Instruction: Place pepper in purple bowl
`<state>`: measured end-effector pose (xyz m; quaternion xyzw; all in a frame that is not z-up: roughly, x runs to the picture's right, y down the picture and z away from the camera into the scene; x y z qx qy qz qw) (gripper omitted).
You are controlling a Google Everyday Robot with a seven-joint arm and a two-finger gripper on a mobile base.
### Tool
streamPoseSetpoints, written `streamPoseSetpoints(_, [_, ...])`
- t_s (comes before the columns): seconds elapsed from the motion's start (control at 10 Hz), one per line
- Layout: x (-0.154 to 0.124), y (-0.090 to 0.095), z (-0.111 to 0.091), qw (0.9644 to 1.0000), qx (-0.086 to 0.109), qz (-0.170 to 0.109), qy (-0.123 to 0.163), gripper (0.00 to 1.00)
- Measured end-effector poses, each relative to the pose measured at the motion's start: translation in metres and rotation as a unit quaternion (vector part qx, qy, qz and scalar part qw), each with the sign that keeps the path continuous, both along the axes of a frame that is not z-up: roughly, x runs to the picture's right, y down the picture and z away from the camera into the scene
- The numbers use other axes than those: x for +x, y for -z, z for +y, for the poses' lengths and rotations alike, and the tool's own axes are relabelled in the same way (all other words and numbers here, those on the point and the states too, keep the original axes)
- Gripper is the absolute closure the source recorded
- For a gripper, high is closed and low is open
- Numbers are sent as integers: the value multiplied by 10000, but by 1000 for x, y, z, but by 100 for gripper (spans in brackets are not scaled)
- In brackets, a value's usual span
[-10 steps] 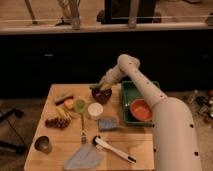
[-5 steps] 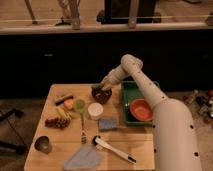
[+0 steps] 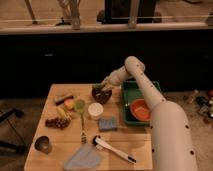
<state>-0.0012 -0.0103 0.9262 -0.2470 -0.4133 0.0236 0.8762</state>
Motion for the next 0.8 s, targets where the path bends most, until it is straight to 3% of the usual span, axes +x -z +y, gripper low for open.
streamPoseSetpoints(0.2, [5,2,2,10000,-10,-55,-70,45])
streamPoseSetpoints(0.5, [9,6,3,9999,-14,-16,-104,21])
streamPoseSetpoints(0.8, [11,10,2,10000,9,-8,-94,20])
